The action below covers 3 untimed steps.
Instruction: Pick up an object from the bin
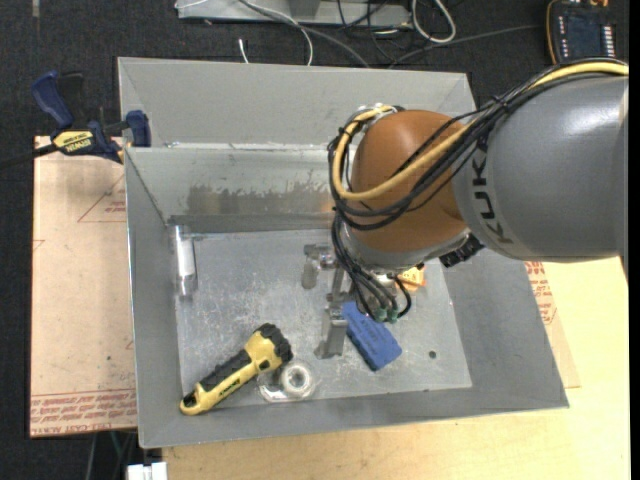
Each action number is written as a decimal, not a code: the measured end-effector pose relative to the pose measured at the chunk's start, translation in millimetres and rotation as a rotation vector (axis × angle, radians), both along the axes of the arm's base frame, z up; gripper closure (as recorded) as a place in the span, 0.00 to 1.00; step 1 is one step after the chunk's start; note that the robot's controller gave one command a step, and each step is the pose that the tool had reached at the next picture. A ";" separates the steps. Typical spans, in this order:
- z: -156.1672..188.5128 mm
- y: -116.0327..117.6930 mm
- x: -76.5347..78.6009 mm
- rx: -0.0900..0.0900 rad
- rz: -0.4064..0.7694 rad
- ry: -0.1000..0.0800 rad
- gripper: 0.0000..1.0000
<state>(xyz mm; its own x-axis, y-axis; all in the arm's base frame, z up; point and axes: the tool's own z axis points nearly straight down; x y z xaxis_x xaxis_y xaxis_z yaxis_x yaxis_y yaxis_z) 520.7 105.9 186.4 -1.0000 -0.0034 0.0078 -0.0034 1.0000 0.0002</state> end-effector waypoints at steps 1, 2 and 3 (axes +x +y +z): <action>4.5 -0.8 1.7 0.001 -0.004 -0.008 0.00; -97.6 68.7 -12.9 0.003 0.218 -0.008 0.00; -47.7 63.7 -22.4 0.002 0.223 -0.016 0.00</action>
Offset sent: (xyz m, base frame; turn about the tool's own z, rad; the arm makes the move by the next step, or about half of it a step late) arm -0.0166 0.0804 -0.1164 -0.2577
